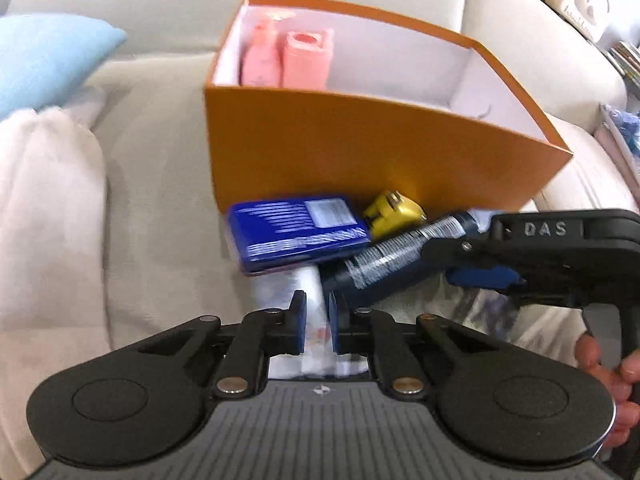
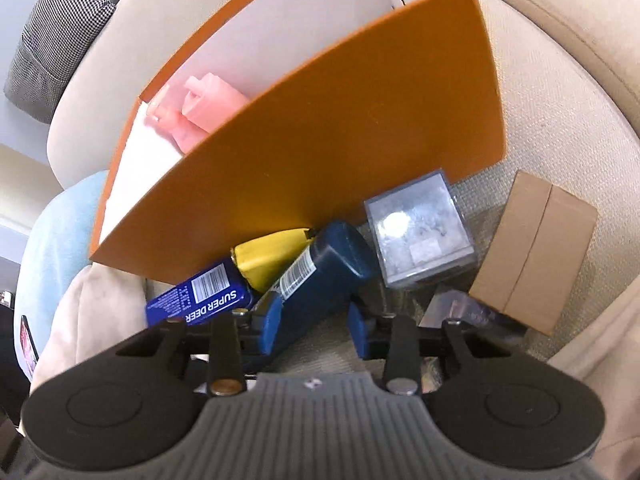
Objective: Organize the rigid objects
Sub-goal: 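Reach the left tool toward the white Vaseline tube while the right tool approaches the dark blue spray can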
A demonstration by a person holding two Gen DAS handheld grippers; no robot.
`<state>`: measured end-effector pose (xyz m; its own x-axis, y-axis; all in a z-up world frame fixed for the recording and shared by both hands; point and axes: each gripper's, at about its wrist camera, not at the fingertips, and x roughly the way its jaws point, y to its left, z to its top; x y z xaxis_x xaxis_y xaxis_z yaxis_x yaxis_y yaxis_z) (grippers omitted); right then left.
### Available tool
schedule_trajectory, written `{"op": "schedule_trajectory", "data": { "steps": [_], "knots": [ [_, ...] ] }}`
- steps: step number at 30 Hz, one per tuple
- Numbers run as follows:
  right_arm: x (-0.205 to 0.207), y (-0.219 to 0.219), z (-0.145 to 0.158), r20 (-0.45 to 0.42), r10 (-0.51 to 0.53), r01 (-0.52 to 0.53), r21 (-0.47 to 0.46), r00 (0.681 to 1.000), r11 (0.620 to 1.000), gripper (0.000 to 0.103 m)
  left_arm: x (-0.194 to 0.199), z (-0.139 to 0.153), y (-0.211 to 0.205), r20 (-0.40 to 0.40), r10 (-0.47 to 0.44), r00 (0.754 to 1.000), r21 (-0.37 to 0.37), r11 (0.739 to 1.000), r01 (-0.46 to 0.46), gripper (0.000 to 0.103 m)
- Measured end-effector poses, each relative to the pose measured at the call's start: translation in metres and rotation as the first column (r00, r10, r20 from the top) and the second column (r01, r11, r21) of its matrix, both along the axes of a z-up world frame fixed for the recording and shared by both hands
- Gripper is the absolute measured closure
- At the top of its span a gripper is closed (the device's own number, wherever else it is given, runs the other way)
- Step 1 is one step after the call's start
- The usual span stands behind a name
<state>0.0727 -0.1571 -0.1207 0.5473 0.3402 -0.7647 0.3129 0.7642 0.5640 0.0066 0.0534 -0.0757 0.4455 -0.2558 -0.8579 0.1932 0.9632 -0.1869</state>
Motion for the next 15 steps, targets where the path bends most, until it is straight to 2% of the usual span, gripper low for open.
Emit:
{"op": "schedule_trajectory", "data": {
  "steps": [1, 4, 7, 8, 9, 11, 13, 15],
  "knots": [
    [-0.001, -0.002, 0.0, 0.002, 0.0, 0.0, 0.002, 1.0, 1.0, 0.065, 0.0, -0.004, -0.003, -0.02, 0.003, 1.0, 0.003, 1.0, -0.003, 0.091],
    [-0.006, -0.01, -0.008, -0.014, -0.027, 0.028, 0.031, 1.0, 0.999, 0.061, 0.003, -0.014, -0.007, -0.056, 0.021, 0.998, 0.077, 0.997, -0.016, 0.09],
    [-0.01, -0.017, -0.023, -0.028, -0.074, 0.076, 0.068, 0.997, 0.995, 0.055, 0.004, -0.017, -0.007, -0.069, 0.037, 0.997, 0.094, 0.995, -0.03, 0.086],
    [-0.01, -0.018, -0.025, -0.026, -0.086, 0.088, 0.079, 0.996, 0.993, 0.053, 0.003, -0.018, -0.008, -0.071, 0.038, 0.997, 0.108, 0.994, -0.03, 0.078],
    [-0.009, -0.018, -0.026, -0.027, -0.09, 0.092, 0.081, 0.996, 0.992, 0.052, 0.003, -0.019, -0.009, -0.075, 0.039, 0.996, 0.118, 0.993, -0.029, 0.065],
    [-0.006, -0.015, -0.027, -0.024, -0.09, 0.092, 0.07, 0.996, 0.993, 0.047, 0.005, -0.025, -0.01, -0.108, 0.042, 0.993, 0.121, 0.992, -0.029, 0.054],
    [-0.004, -0.013, -0.029, -0.023, -0.1, 0.101, 0.073, 0.995, 0.992, 0.044, 0.01, -0.031, -0.004, -0.129, 0.054, 0.99, 0.118, 0.992, -0.039, 0.051],
    [-0.002, -0.011, -0.029, -0.019, -0.094, 0.095, 0.068, 0.995, 0.993, 0.041, 0.015, -0.034, 0.0, -0.14, 0.085, 0.986, 0.126, 0.99, -0.067, 0.034]
  ]
}}
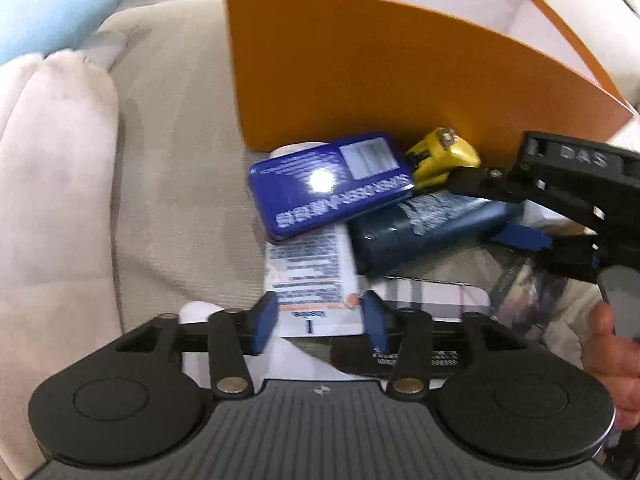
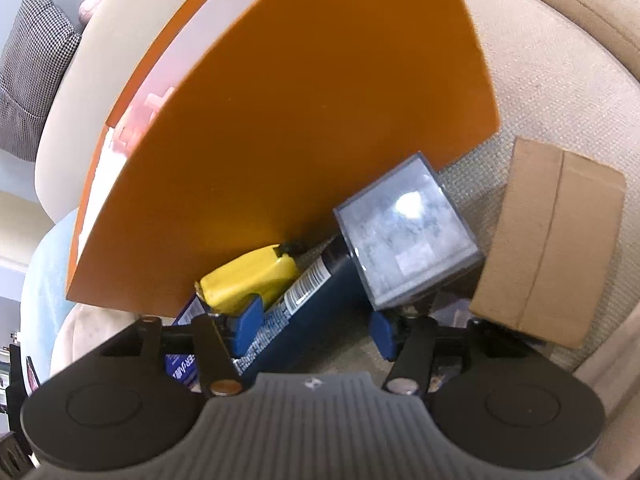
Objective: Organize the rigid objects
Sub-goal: 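Reach the left tool toward the white Vaseline tube while the right tool approaches the dark blue spray can, then close the left tool on the white Vaseline tube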
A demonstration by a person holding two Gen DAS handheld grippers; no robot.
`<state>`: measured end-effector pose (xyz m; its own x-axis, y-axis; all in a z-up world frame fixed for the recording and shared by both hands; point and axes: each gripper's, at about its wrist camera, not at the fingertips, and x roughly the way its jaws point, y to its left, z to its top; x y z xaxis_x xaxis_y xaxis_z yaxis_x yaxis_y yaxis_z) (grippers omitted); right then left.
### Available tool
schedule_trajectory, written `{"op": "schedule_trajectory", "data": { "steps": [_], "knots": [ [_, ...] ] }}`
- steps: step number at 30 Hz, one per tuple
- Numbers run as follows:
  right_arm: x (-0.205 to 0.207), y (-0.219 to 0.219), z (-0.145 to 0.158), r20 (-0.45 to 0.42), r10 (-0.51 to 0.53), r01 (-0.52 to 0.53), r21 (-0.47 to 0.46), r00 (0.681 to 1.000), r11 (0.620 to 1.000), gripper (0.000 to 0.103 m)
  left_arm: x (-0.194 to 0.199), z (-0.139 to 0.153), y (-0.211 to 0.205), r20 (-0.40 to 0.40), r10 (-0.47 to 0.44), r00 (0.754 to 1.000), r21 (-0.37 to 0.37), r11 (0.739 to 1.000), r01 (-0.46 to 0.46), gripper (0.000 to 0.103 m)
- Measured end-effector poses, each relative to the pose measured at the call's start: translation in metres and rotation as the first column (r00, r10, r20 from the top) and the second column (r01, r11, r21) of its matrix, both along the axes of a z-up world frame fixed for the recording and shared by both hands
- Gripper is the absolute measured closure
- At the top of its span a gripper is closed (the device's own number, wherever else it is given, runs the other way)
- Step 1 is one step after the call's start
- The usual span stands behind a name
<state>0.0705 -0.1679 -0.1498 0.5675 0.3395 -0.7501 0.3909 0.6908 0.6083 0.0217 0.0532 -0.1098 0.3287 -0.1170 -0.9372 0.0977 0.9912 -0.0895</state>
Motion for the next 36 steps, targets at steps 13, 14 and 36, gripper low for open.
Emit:
{"op": "schedule_trajectory", "data": {
  "steps": [13, 14, 36],
  "knots": [
    [-0.004, 0.007, 0.012, 0.024, 0.06, -0.059, -0.041, 0.998, 0.997, 0.046, 0.002, -0.001, 0.007, -0.008, 0.045, 0.999, -0.059, 0.997, -0.046, 0.04],
    [-0.004, 0.008, 0.014, 0.01, 0.079, -0.078, -0.048, 0.997, 0.996, 0.042, -0.001, 0.002, 0.006, -0.001, 0.042, 0.999, -0.056, 0.998, -0.042, 0.06],
    [-0.015, 0.04, 0.042, 0.053, 0.385, -0.346, -0.342, 0.921, 0.874, 0.042, 0.019, -0.005, -0.04, 0.1, -0.049, 0.994, 0.183, 0.983, 0.03, 0.033]
  ]
}}
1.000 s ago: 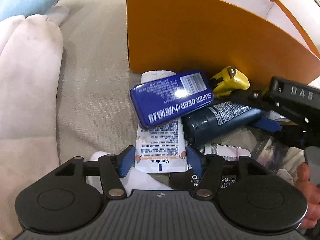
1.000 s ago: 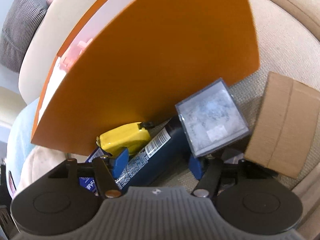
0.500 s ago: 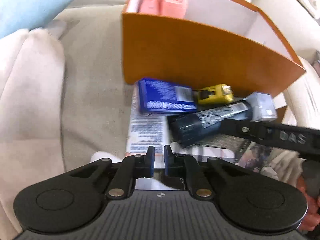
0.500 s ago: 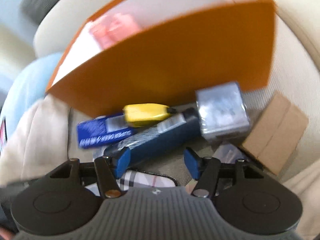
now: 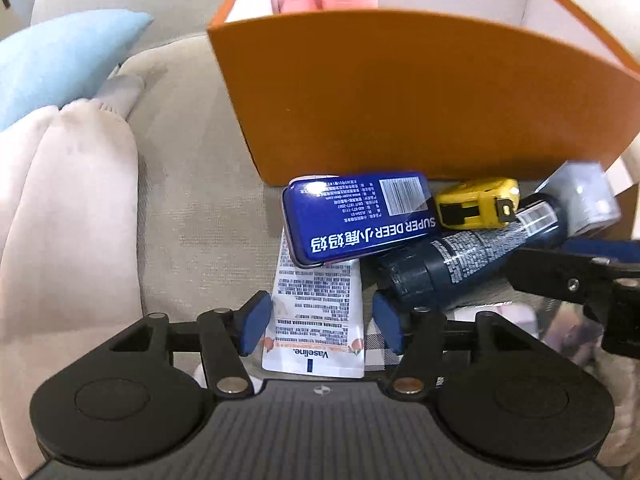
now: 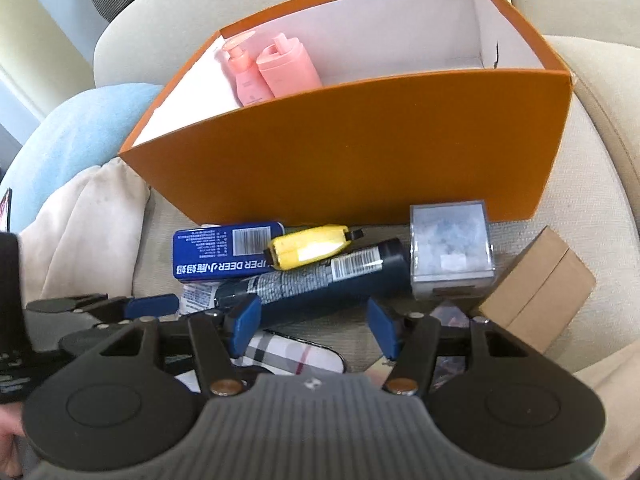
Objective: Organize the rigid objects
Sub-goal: 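Close the left tool on the white Vaseline tube, then lift the Vaseline tube with the left tool while the right tool lifts the dark blue spray can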
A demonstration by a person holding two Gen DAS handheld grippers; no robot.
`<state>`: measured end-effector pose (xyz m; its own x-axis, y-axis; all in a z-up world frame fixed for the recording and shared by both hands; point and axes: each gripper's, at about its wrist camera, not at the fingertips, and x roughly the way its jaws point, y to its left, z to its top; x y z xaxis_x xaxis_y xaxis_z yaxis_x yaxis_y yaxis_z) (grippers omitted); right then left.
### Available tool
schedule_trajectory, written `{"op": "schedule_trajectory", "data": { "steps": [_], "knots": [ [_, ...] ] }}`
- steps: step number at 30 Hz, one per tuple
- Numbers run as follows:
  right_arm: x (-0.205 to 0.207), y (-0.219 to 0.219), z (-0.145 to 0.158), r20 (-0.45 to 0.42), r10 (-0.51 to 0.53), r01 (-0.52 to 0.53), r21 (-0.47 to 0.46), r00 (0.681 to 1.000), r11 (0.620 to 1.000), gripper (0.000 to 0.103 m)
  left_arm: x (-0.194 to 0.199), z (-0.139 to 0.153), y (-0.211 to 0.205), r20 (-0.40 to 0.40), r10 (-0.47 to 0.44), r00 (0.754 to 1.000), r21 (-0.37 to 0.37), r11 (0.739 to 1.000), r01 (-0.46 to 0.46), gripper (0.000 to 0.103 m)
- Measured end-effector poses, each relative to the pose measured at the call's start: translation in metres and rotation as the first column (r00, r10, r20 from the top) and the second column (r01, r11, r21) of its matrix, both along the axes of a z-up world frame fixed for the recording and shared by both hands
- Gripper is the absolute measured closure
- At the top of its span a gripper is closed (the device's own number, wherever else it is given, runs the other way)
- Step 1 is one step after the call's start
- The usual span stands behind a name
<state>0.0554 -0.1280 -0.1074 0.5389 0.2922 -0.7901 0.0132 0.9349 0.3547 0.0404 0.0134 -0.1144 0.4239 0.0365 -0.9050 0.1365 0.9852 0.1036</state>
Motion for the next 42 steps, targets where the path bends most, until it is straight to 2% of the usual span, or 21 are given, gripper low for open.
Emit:
{"op": "schedule_trajectory", "data": {
  "steps": [2, 3, 5, 7, 8, 9, 11, 16, 19, 20, 22, 27, 32, 35, 39, 42],
  "knots": [
    [0.001, 0.004, 0.001, 0.015, 0.026, -0.025, -0.022, 1.0, 0.999, 0.042, -0.001, 0.0, -0.004, 0.002, -0.023, 1.0, 0.031, 0.999, 0.023, 0.034],
    [0.0, 0.008, 0.002, 0.029, 0.047, -0.046, -0.044, 0.998, 0.998, 0.042, -0.005, 0.001, -0.006, 0.002, -0.025, 1.0, 0.041, 0.999, 0.025, 0.045],
    [0.0, 0.017, 0.004, 0.053, 0.1, -0.094, -0.095, 0.994, 0.991, 0.042, -0.005, -0.001, -0.007, -0.017, -0.027, 1.0, 0.085, 0.996, 0.028, 0.045],
    [0.0, 0.024, 0.005, 0.068, 0.142, -0.132, -0.134, 0.987, 0.982, 0.042, -0.007, 0.006, -0.003, -0.01, -0.022, 1.0, 0.065, 0.998, 0.022, 0.047],
    [-0.001, 0.025, 0.005, 0.068, 0.152, -0.141, -0.144, 0.986, 0.98, 0.042, -0.009, 0.01, 0.0, -0.006, -0.018, 1.0, 0.047, 0.999, 0.019, 0.063],
    [0.0, 0.025, 0.004, 0.066, 0.156, -0.144, -0.15, 0.986, 0.978, 0.042, -0.011, 0.015, 0.001, -0.001, -0.023, 1.0, 0.046, 0.999, 0.023, 0.075],
    [0.002, 0.024, 0.003, 0.059, 0.165, -0.154, -0.154, 0.985, 0.976, 0.042, -0.016, 0.027, 0.003, 0.029, -0.036, 0.999, 0.045, 0.998, 0.035, 0.085],
    [0.009, 0.032, 0.004, 0.058, 0.274, -0.259, -0.195, 0.96, 0.946, 0.042, -0.022, 0.034, 0.014, 0.04, -0.019, 0.999, 0.018, 1.0, 0.018, 0.089],
    [0.009, 0.044, 0.003, 0.058, 0.384, -0.358, -0.256, 0.921, 0.898, 0.042, -0.019, 0.031, 0.008, 0.039, -0.015, 0.999, 0.026, 1.0, 0.014, 0.086],
    [0.01, 0.049, 0.002, 0.053, 0.419, -0.389, -0.281, 0.906, 0.877, 0.043, -0.01, 0.027, 0.016, 0.041, -0.021, 0.999, 0.04, 0.999, 0.019, 0.086],
    [0.011, 0.058, -0.001, 0.038, 0.487, -0.448, -0.333, 0.873, 0.829, 0.043, -0.016, 0.037, 0.024, 0.057, -0.034, 0.998, 0.09, 0.996, 0.029, 0.086],
    [0.009, 0.082, -0.007, 0.004, 0.665, -0.573, -0.503, 0.747, 0.647, 0.043, -0.017, 0.03, 0.027, 0.01, -0.009, 1.0, 0.086, 0.996, 0.008, 0.087],
    [0.022, 0.099, -0.017, -0.079, 0.757, -0.646, -0.583, 0.649, 0.493, 0.046, -0.016, 0.027, 0.036, -0.016, 0.06, 0.998, 0.052, 0.997, -0.059, 0.088],
    [0.03, 0.104, -0.019, -0.086, 0.782, -0.672, -0.576, 0.617, 0.466, 0.048, -0.008, 0.023, 0.049, -0.041, 0.108, 0.993, -0.01, 0.994, -0.108, 0.092],
    [0.034, 0.108, -0.024, -0.069, 0.781, -0.674, -0.557, 0.621, 0.486, 0.048, -0.01, 0.032, 0.058, -0.016, 0.148, 0.989, -0.071, 0.986, -0.149, 0.093],
    [0.029, 0.107, -0.024, -0.037, 0.787, -0.661, -0.567, 0.616, 0.491, 0.051, -0.017, 0.047, 0.063, 0.041, 0.167, 0.985, -0.108, 0.981, -0.162, 0.094]
  ]
}}
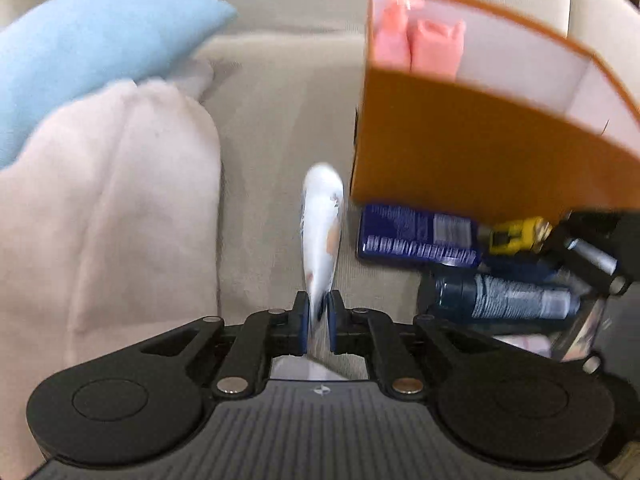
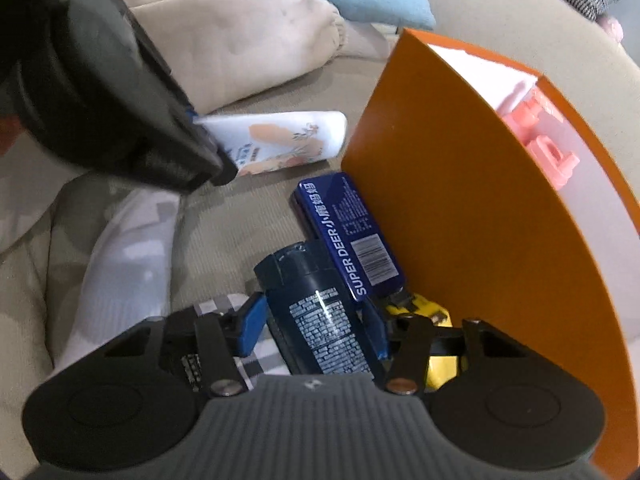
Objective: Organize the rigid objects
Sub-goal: 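Lift the Vaseline tube with the left tool while the right tool lifts the dark blue spray can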
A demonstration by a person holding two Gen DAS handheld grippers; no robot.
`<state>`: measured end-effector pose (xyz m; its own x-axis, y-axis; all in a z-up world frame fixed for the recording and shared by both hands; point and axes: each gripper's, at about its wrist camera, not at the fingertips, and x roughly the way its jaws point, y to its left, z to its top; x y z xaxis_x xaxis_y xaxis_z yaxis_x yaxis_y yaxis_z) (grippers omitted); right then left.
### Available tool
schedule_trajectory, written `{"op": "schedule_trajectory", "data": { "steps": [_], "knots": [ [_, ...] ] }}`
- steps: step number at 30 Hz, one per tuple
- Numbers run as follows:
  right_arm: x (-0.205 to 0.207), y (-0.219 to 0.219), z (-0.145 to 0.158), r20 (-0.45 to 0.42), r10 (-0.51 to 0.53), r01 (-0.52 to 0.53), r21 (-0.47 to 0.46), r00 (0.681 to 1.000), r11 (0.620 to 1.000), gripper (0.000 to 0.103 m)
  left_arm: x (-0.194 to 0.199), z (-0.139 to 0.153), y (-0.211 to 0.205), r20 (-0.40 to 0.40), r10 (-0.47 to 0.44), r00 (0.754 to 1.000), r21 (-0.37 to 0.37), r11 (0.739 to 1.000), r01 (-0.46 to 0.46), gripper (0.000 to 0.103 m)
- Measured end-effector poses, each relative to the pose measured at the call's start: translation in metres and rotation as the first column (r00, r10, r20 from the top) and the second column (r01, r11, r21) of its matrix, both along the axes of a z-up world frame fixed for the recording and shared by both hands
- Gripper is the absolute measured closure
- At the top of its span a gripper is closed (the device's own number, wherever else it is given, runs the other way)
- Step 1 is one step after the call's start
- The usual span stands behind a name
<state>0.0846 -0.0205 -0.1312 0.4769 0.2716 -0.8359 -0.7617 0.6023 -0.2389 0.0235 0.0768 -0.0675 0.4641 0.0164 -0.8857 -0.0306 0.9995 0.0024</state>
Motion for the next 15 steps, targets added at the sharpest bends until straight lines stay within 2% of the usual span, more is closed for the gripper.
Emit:
{"op": "schedule_trajectory", "data": {
  "steps": [3, 6, 9, 12, 15],
  "knots": [
    [-0.009, -0.005, 0.009, 0.043, -0.016, 0.016, 0.02, 0.999, 1.0, 0.054, -0.009, 0.02, 0.004, 0.074, 0.005, 0.997, -0.028, 1.0, -0.003, 0.094],
    [-0.015, -0.019, 0.032, 0.075, -0.084, 0.077, 0.104, 0.994, 0.992, 0.057, -0.009, 0.034, 0.01, 0.14, 0.007, 0.99, -0.034, 0.999, -0.002, 0.094],
    [-0.016, -0.039, 0.054, 0.071, -0.189, 0.171, 0.206, 0.979, 0.964, 0.058, -0.003, 0.037, 0.016, 0.161, 0.007, 0.987, -0.03, 1.0, -0.002, 0.095],
    [-0.015, -0.061, 0.068, 0.029, -0.309, 0.287, 0.303, 0.951, 0.909, 0.058, -0.005, 0.037, 0.017, 0.176, 0.008, 0.984, -0.039, 0.999, -0.001, 0.095],
    [-0.014, -0.088, 0.079, -0.067, -0.425, 0.41, 0.429, 0.903, 0.805, 0.058, -0.006, 0.038, 0.019, 0.192, 0.005, 0.981, -0.057, 0.998, 0.006, 0.095]
  ]
}}
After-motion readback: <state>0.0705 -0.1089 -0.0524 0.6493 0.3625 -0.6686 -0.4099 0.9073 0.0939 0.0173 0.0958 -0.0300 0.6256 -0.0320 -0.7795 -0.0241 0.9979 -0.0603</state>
